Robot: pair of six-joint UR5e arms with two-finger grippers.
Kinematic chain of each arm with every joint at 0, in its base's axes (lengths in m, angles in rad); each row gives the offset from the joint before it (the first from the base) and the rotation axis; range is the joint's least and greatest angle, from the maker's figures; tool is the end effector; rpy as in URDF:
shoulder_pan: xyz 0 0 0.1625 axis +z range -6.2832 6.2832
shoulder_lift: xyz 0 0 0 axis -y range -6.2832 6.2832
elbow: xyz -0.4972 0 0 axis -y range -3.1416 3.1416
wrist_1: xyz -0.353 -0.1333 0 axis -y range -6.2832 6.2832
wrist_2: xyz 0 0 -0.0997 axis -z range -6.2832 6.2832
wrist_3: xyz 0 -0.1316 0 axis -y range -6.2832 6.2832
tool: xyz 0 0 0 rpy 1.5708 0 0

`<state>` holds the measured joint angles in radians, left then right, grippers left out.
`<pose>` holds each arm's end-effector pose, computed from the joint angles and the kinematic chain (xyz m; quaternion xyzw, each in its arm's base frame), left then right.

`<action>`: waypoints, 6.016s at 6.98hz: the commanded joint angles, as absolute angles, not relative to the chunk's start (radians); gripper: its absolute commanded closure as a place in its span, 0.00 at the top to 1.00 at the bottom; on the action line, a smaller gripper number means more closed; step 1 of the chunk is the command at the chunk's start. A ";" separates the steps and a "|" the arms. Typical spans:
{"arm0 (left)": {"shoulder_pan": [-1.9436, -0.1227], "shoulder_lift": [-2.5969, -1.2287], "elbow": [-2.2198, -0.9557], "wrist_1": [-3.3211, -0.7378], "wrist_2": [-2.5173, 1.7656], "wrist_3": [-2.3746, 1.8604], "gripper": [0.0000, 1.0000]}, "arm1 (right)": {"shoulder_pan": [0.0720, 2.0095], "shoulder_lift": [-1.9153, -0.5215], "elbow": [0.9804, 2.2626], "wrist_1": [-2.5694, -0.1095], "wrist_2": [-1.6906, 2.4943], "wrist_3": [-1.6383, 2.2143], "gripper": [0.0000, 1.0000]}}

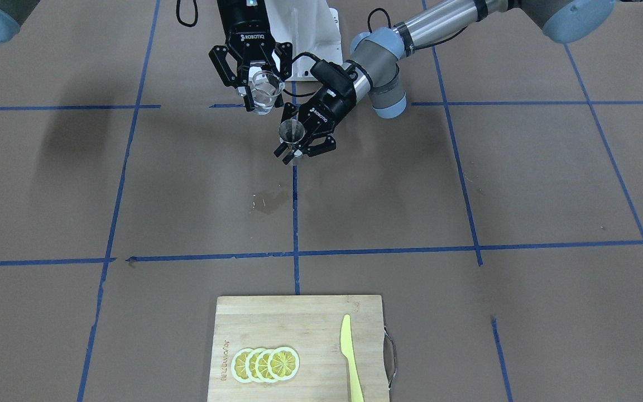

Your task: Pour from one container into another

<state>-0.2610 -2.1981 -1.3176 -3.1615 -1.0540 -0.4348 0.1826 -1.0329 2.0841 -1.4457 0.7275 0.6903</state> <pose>0.6133 -0.3691 0.3001 0.6258 0.5247 0.0348 0.5761 -0.4979 -0.3274 0.2247 0.5501 -0.2638 -0.0462 0.7910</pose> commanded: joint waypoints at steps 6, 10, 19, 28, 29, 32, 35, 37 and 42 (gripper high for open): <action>-0.261 -2.212 -1.316 -3.160 -1.060 -0.434 0.00 | 0.209 -0.960 2.082 -1.669 0.753 0.624 0.00; -0.261 -2.210 -1.316 -3.160 -1.058 -0.434 0.00 | 0.215 -0.959 2.054 -1.672 0.747 0.540 0.00; -0.259 -2.212 -1.310 -3.157 -1.058 -0.433 0.00 | 0.219 -0.951 2.042 -1.709 0.709 0.397 0.00; -0.259 -2.220 -1.305 -3.157 -1.058 -0.433 0.00 | 0.215 -0.951 2.034 -1.735 0.661 0.324 0.00; -0.259 -2.221 -1.305 -3.157 -1.058 -0.434 0.00 | 0.213 -0.950 2.034 -1.735 0.661 0.324 0.00; -0.258 -2.227 -1.305 -3.155 -1.058 -0.434 0.00 | 0.210 -0.951 2.033 -1.735 0.649 0.287 0.00; -0.258 -2.227 -1.299 -3.155 -1.058 -0.433 0.00 | 0.203 -0.948 2.031 -1.735 0.632 0.229 0.00; -0.258 -2.227 -1.299 -3.155 -1.058 -0.433 0.00 | 0.202 -0.942 2.031 -1.736 0.612 0.196 0.00; -0.258 -2.227 -1.301 -3.155 -1.058 -0.433 0.00 | 0.201 -0.942 2.033 -1.746 0.597 0.144 0.00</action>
<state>-0.2583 -2.2274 -1.3007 -3.1554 -1.0585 -0.4327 0.2019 -0.9417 2.0325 -1.7450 0.5976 0.1485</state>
